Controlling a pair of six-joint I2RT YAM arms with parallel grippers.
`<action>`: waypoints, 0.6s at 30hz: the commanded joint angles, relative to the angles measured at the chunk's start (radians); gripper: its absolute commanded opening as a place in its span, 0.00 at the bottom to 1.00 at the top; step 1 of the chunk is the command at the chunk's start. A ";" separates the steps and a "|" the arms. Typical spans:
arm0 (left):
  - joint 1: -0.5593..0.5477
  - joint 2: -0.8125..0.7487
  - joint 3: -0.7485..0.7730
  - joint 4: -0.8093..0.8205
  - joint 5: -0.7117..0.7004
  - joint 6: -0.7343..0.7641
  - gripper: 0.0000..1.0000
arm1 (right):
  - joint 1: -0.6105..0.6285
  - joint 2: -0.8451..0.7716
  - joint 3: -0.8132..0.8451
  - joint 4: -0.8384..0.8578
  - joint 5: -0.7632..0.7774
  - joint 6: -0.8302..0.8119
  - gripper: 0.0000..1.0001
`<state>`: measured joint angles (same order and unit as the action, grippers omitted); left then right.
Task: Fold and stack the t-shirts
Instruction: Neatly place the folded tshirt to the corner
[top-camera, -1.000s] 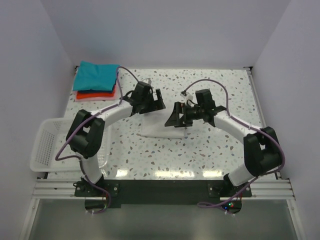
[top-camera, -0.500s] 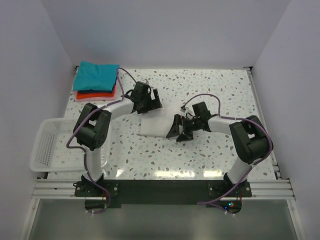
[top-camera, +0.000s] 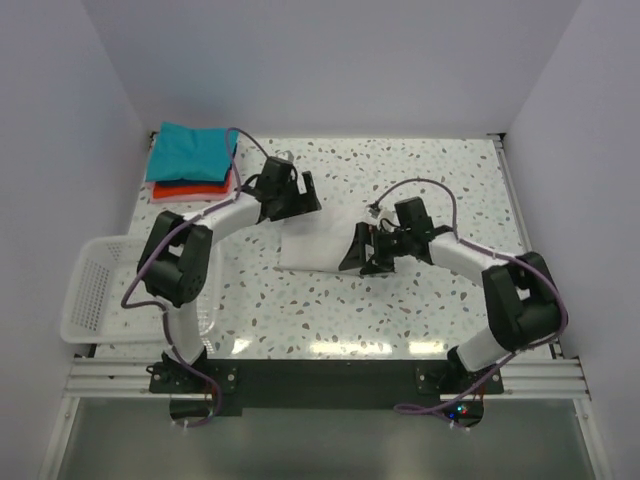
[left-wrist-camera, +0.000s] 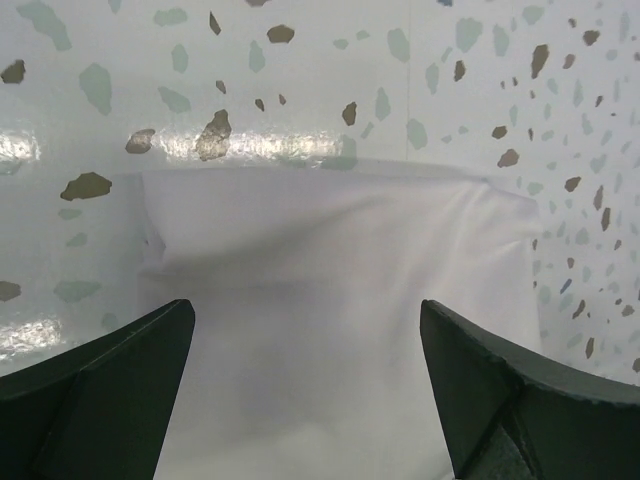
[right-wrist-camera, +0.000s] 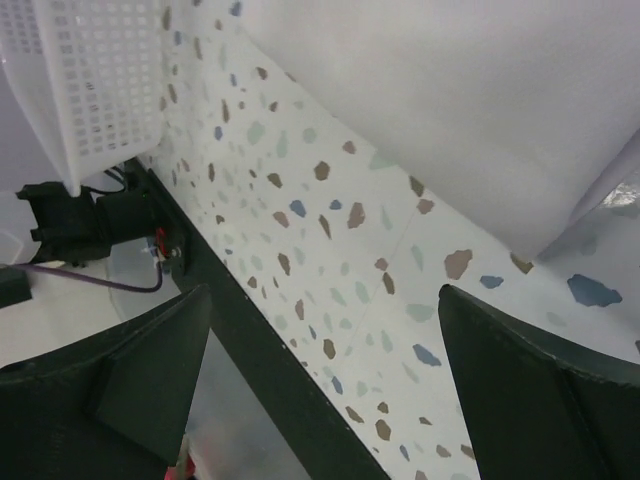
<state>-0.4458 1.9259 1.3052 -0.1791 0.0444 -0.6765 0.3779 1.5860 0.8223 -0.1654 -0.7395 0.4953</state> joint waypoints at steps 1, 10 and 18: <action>0.010 -0.149 0.017 -0.028 -0.027 0.071 1.00 | -0.002 -0.185 0.064 -0.118 0.063 -0.099 0.99; 0.012 -0.206 -0.069 -0.158 -0.159 0.095 1.00 | -0.004 -0.398 0.118 -0.344 0.255 -0.164 0.99; 0.012 -0.125 -0.060 -0.215 -0.209 0.075 1.00 | -0.004 -0.472 0.138 -0.411 0.376 -0.173 0.99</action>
<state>-0.4450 1.7775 1.2453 -0.3656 -0.1131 -0.6079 0.3775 1.1435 0.9146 -0.5274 -0.4339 0.3492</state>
